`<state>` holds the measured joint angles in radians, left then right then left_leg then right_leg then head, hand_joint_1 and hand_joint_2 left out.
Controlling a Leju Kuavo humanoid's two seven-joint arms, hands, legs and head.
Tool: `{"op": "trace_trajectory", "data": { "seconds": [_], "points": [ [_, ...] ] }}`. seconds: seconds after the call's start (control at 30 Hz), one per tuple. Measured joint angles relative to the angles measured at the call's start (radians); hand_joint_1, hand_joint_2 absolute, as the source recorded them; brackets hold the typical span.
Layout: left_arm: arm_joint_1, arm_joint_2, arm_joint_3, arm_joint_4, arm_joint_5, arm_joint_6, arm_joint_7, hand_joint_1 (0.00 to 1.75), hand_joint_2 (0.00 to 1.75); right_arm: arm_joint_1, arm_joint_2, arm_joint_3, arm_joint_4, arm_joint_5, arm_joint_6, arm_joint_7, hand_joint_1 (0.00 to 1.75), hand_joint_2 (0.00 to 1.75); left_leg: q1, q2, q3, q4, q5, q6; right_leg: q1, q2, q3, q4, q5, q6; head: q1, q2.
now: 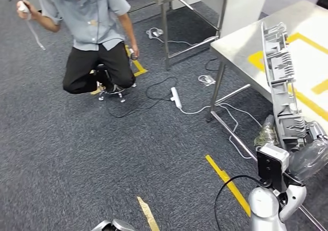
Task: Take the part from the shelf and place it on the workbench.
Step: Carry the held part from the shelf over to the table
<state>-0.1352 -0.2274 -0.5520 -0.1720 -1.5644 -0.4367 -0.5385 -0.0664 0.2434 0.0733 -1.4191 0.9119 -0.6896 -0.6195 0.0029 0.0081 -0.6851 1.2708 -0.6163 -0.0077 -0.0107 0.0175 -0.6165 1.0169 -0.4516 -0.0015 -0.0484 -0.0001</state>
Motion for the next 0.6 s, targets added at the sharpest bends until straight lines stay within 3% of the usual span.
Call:
{"op": "trace_trajectory", "data": {
  "seconds": [0.03, 0.07, 0.13, 0.2, 0.23, 0.3, 0.33, 0.4, 0.43, 0.5, 0.53, 0.57, 0.6],
  "points": [
    [0.0, 0.0, 0.0, 0.0, 0.0, -0.003, 0.0, 0.0, 1.75, 0.002, 0.0, 0.0, 0.0, -0.002, 0.0, 0.001, 1.75, 1.75, 0.0, -0.003, -0.019, 0.031, 0.0, 0.004, 0.002, 0.014, 0.0, 0.0, 0.0, -0.001, 0.0, 0.0],
    [0.0, 0.0, 0.0, 0.0, 0.0, -0.005, 0.0, 0.0, 1.75, 0.004, 0.0, 0.0, 0.0, -0.003, 0.0, 0.002, 1.75, 1.75, -0.001, -0.007, -0.021, 0.024, 0.021, 0.01, 0.004, 0.029, 0.001, 0.0, 0.001, -0.002, 0.0, 0.0],
    [-0.001, 0.0, 0.0, 0.0, 0.0, -0.008, -0.001, 0.0, 1.75, 0.006, 0.0, 0.0, 0.0, -0.005, 0.0, 0.003, 1.75, 1.75, -0.005, -0.033, 0.025, -0.093, 0.101, 0.027, 0.006, 0.06, 0.001, 0.0, 0.003, -0.002, 0.0, 0.0],
    [0.0, 0.0, 0.0, 0.0, 0.0, -0.011, -0.001, 0.0, 1.75, 0.007, 0.0, 0.0, -0.001, -0.006, 0.0, 0.004, 1.75, 1.75, -0.007, -0.074, 0.078, -0.213, 0.152, 0.042, 0.006, 0.085, -0.003, 0.002, 0.005, 0.002, 0.0, 0.0],
    [0.0, 0.0, 0.0, 0.0, 0.0, -0.013, 0.0, 0.0, 1.75, 0.007, 0.0, 0.0, -0.002, -0.006, 0.0, 0.005, 1.75, 1.75, -0.008, -0.086, 0.091, -0.242, 0.157, 0.045, 0.004, 0.095, -0.006, 0.003, 0.007, 0.005, 0.0, 0.0],
    [-0.002, -0.001, 0.001, 0.0, 0.0, -0.02, 0.003, 0.0, 1.75, 0.012, 0.0, 0.0, -0.004, -0.006, 0.0, 0.007, 1.75, 1.75, -0.008, -0.077, 0.097, -0.257, 0.155, 0.044, 0.0, 0.114, -0.012, 0.0, 0.011, 0.016, 0.0, 0.0],
    [-0.004, -0.002, 0.001, 0.0, 0.0, -0.024, 0.007, 0.0, 1.75, 0.016, -0.001, -0.001, -0.007, -0.007, 0.0, 0.008, 1.75, 1.75, -0.007, -0.065, 0.1, -0.264, 0.158, 0.043, 0.0, 0.108, -0.017, 0.001, 0.01, 0.021, 0.0, 0.0],
    [-0.006, -0.004, 0.003, 0.0, 0.001, -0.034, 0.015, 0.0, 1.75, 0.021, -0.003, -0.001, -0.013, -0.007, 0.0, 0.01, 1.75, 1.75, -0.003, -0.041, 0.106, -0.279, 0.166, 0.043, 0.003, 0.058, -0.042, 0.043, -0.022, 0.03, 0.005, 0.0],
    [-0.007, -0.005, 0.005, 0.0, 0.001, -0.039, 0.02, 0.0, 1.75, 0.023, -0.004, -0.001, -0.015, -0.007, 0.0, 0.01, 1.75, 1.75, -0.002, -0.028, 0.107, -0.282, 0.167, 0.044, 0.003, 0.025, -0.067, 0.095, -0.053, 0.033, 0.007, 0.0],
    [-0.007, -0.005, 0.006, 0.0, 0.001, -0.047, 0.032, 0.0, 1.75, 0.025, -0.009, -0.001, -0.018, -0.01, 0.0, 0.011, 1.75, 1.75, -0.002, -0.002, 0.106, -0.282, 0.167, 0.045, 0.0, -0.005, -0.125, 0.226, -0.112, 0.045, 0.01, 0.0],
    [-0.007, -0.005, 0.007, 0.0, 0.002, -0.051, 0.039, 0.0, 1.75, 0.028, -0.013, -0.002, -0.018, -0.011, 0.0, 0.013, 1.75, 1.75, -0.002, 0.012, 0.106, -0.282, 0.166, 0.044, -0.003, -0.009, -0.143, 0.267, -0.122, 0.05, 0.01, 0.0],
    [-0.007, -0.005, 0.007, 0.0, 0.002, -0.055, 0.045, 0.0, 1.75, 0.031, -0.017, -0.002, -0.019, -0.013, 0.0, 0.016, 1.75, 1.75, -0.001, 0.025, 0.106, -0.282, 0.165, 0.042, -0.006, -0.012, -0.142, 0.27, -0.113, 0.055, 0.01, 0.0],
    [-0.008, -0.005, 0.008, 0.0, 0.003, -0.059, 0.052, 0.0, 1.75, 0.033, -0.021, -0.002, -0.02, -0.013, 0.0, 0.02, 1.75, 1.75, 0.0, 0.037, 0.107, -0.281, 0.163, 0.039, -0.008, -0.019, -0.12, 0.231, -0.088, 0.059, 0.01, 0.0]
  ]
}}
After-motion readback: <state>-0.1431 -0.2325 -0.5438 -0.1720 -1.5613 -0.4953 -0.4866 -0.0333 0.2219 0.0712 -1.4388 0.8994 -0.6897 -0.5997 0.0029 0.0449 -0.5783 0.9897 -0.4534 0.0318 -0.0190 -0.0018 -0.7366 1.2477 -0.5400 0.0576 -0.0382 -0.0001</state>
